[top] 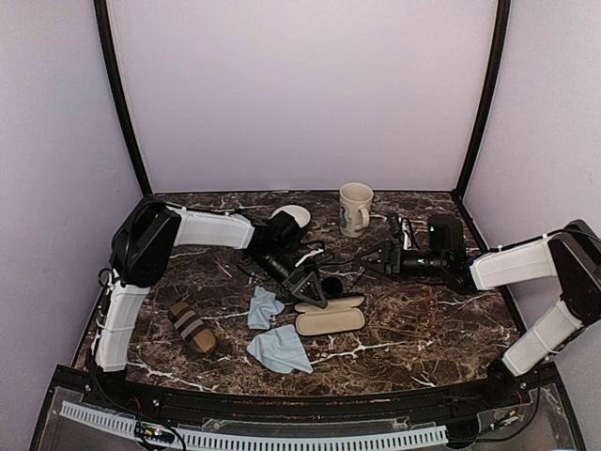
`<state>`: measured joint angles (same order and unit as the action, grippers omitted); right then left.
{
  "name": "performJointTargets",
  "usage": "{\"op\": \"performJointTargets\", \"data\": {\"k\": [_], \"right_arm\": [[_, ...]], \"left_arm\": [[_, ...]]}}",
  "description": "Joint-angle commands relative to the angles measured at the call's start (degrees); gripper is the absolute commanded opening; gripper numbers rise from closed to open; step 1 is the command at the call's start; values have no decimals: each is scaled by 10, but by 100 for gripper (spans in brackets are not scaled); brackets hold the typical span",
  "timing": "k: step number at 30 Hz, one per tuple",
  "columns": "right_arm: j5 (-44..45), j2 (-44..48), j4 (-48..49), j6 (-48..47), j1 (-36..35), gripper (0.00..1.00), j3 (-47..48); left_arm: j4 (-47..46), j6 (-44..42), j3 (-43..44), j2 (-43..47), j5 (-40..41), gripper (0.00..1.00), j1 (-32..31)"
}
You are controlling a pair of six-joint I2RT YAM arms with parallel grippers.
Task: Organize the sunglasses
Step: Place the opened sunglasses case at the center of the board.
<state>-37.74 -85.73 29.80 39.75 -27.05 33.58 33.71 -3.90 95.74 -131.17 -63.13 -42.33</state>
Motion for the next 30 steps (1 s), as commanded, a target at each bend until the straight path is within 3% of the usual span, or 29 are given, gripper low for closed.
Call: {"op": "performJointTargets", "data": {"k": [1,10,30], "right_arm": [[-6,-8,35,4,3,87,-7],[-6,-12,47,4,3,87,-12],[-6,-23,56,4,3,87,-12]], "left_arm": [[30,-17,25,4,17,87,0],[86,-49,64,5,102,90,0],[106,-63,73,21,167,87,-20]]}}
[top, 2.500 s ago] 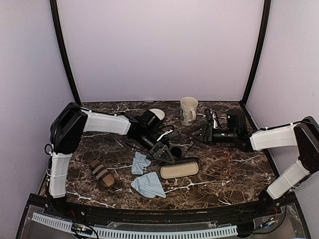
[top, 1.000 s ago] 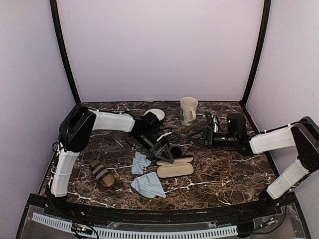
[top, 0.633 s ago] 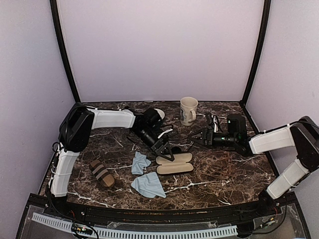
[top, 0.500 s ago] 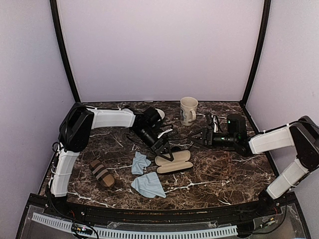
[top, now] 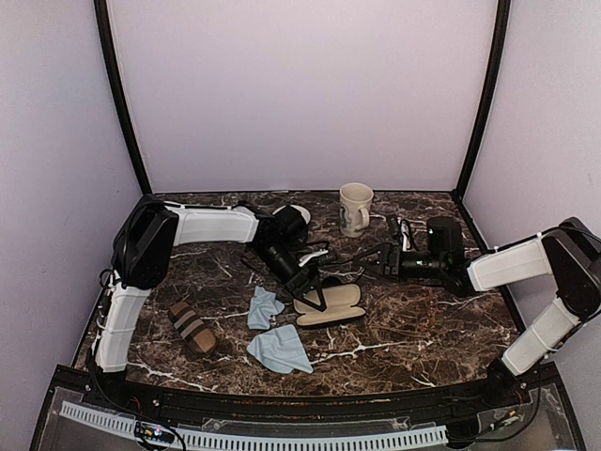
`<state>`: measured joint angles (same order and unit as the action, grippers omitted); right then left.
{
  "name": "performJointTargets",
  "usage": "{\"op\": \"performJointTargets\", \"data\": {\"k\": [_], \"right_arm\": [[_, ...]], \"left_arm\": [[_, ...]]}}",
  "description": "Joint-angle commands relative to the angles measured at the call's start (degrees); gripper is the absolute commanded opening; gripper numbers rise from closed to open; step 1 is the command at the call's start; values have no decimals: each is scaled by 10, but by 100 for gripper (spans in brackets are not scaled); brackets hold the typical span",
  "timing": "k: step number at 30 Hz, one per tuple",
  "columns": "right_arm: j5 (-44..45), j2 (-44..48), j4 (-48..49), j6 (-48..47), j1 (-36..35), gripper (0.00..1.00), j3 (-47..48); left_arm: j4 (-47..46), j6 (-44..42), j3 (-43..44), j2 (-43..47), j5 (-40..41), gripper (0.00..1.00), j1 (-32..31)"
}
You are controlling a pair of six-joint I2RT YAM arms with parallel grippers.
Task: Organize the sunglasses
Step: Place the opened sunglasses case at the center of the board.
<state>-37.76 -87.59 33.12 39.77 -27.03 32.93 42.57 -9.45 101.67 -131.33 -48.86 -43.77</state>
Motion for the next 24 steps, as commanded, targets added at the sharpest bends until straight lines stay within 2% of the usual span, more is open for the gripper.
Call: {"op": "performJointTargets", "data": {"k": [1,8,13,18,21,24], "right_arm": [[-6,-5,23,4,3,87,-6],[-6,-2,19,4,2,87,-3],[-9,8,-15,11,-2,86,5],[11,19,-66,-18,-9,86,25],[40,27,-114,-45,-25,86,43],[77,39,-160,-72,-47,85,58]], "left_arm": [[15,-4,11,27,36,88,-5],[-29,31,-7,76,157,91,-5],[-43,39,-24,111,180,91,-6],[-71,57,-89,172,185,91,-5],[-87,90,-145,219,225,90,-5],[-99,137,-210,268,288,85,-5]]}}
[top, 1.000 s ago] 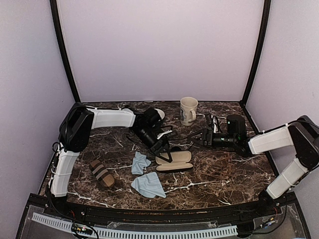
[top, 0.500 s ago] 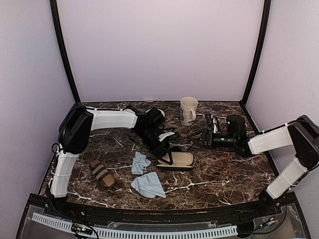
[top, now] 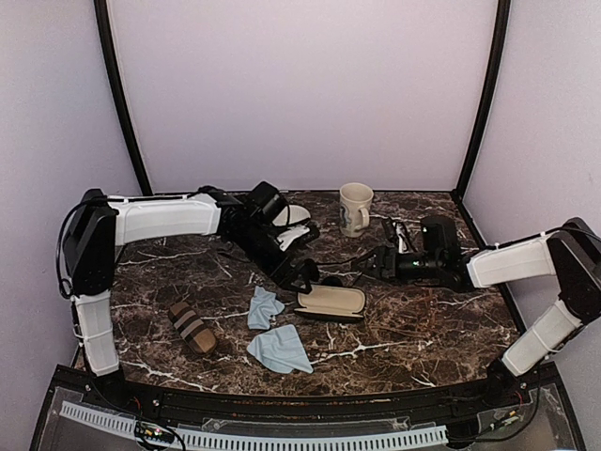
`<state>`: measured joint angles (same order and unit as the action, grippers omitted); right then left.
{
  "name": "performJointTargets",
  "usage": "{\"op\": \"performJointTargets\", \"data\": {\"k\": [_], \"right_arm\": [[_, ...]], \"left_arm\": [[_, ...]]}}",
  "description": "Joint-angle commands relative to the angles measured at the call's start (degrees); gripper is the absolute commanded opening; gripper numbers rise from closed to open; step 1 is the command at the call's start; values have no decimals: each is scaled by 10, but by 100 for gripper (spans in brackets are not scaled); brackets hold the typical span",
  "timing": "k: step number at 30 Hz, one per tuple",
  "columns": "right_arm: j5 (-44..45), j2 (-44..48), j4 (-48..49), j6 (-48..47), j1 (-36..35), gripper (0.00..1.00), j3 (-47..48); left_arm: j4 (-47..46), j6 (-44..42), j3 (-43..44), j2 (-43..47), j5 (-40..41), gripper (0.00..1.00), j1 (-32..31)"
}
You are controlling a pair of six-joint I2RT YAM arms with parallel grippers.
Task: Organize the sunglasses
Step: Place the opened sunglasses case at the center of the board, then pick up the glasses cleaning cloth from the corner of the board.
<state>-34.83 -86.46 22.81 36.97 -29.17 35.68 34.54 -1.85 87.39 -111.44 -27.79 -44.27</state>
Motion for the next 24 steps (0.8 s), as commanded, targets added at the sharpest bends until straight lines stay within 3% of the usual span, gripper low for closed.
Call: {"op": "performJointTargets", "data": {"k": [1,9,14,20,24], "right_arm": [[57,32,-71,-52,-33,84,36],[106,55,-171,-111,-121,73,70],[130,51,-165,-71,-202,67,53],[175,12,-134,-27,-276,66,48],[180,-8,-109,-15,-295,66,53]], "left_arm": [[-26,74,-92,93,86,83,-1],[-128,139,-287,221,141,65,-48],[-199,211,-381,258,157,61,-86],[-227,250,-374,244,258,62,-87],[-231,226,-342,209,269,62,-87]]}}
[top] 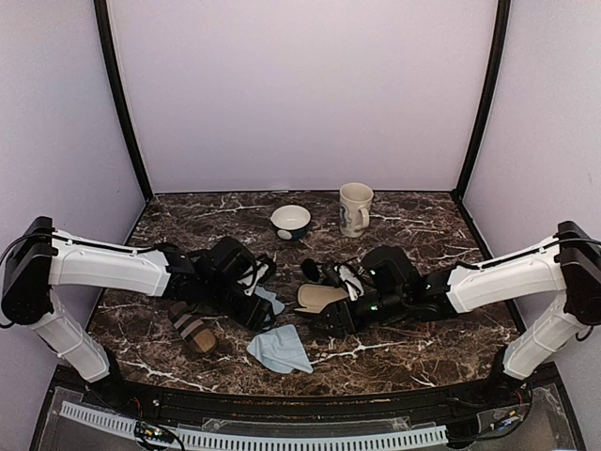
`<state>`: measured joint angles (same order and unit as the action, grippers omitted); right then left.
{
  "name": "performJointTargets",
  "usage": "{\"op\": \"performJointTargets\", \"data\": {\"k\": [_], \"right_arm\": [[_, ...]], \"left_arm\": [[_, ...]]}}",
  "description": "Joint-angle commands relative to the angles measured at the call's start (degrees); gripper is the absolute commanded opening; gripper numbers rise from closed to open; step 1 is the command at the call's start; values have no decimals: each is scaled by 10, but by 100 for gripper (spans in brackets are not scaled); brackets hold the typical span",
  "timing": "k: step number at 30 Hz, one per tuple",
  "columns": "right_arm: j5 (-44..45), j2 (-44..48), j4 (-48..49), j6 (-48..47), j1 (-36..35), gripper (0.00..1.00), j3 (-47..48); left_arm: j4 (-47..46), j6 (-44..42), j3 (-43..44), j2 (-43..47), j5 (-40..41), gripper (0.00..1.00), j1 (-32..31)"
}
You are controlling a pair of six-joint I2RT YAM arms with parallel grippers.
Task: Organize the sunglasses
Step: Pick up the glasses cleaning cloth from the corner of the board.
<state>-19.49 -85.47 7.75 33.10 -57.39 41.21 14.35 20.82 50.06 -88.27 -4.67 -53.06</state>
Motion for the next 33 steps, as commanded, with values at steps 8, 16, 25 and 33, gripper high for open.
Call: {"op": "performJointTargets", "data": {"k": [8,16,25,33], "right_arm": [[37,-43,29,17,-32,65,9],[65,-86,-17,4,-76,61,46],[118,-137,-126,5,-123,52,107],[116,-119,-151,29,-135,45,90]], "left_arm": [[-38,-2,65,-94,33,62,4],[-20,15,37,-99,44,59,36],[-6,37,-15,-45,80,59,87],[-41,38,-14,6,55,68,88]]}}
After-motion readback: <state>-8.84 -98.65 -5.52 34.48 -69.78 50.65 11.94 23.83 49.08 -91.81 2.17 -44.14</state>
